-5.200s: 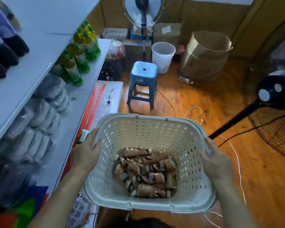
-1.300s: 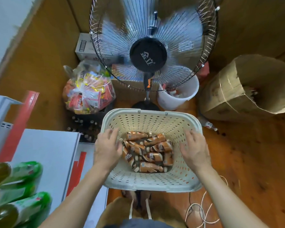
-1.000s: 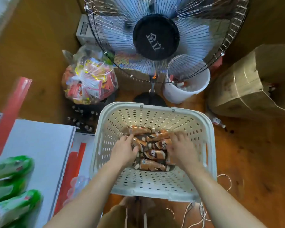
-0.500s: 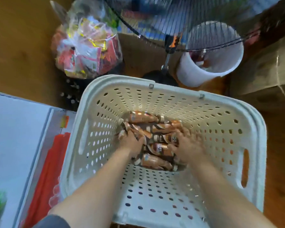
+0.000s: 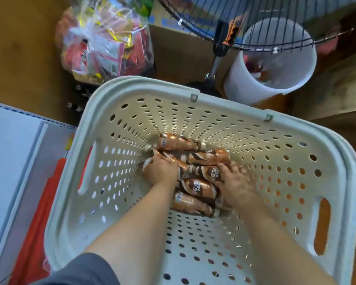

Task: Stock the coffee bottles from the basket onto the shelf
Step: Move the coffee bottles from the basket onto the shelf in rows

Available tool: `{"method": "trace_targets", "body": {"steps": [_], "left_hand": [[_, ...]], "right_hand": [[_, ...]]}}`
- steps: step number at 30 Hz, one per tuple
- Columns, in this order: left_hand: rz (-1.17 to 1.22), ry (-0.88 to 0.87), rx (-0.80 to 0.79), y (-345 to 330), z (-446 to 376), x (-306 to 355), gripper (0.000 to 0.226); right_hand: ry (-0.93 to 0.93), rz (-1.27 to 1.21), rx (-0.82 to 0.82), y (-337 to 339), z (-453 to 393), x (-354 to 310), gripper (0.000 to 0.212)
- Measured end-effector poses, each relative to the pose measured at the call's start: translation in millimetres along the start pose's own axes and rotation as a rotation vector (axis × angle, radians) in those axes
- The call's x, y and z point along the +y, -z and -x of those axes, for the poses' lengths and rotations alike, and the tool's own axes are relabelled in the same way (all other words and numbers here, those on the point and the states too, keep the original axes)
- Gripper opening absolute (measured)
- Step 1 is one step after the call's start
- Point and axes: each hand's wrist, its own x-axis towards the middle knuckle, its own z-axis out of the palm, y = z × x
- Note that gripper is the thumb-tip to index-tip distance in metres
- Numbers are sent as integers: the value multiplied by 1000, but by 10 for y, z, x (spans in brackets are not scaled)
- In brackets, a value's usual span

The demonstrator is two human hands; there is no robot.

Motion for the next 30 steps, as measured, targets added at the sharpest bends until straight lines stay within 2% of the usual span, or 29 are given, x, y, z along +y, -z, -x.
{"method": "trace_targets", "body": {"steps": [6,9,14,17,21,23,25,28,30], "left_hand": [[42,104,-103,38,170,255,77],[209,174,-161,-66,208,289,97],[459,243,-101,-143,190,183,112],[538,299,-119,-69,188,151,106],[582,353,-130,-322,-111,-194,97],[616,375,-200,-163,33,-194,76],[677,396,-293,198,438,-48,69],[701,344,-361,356,621,-63,65],[695,299,-403,389,669,-88,69]], "right_hand": [[-12,-73,-66,14,-19,-14,76],[-26,-92,-84,22,-26,-33,78],[-23,-61,-126,103,8,-10,75],[-16,-81,-143,127,107,-21,73],[-36,-181,-142,157,296,-59,73],[-28,-240,-140,187,364,-98,71],[-39,-341,-133,185,414,-124,72],[-43,-510,-133,233,584,-202,72],[-27,-649,-126,287,759,-302,64]]}}
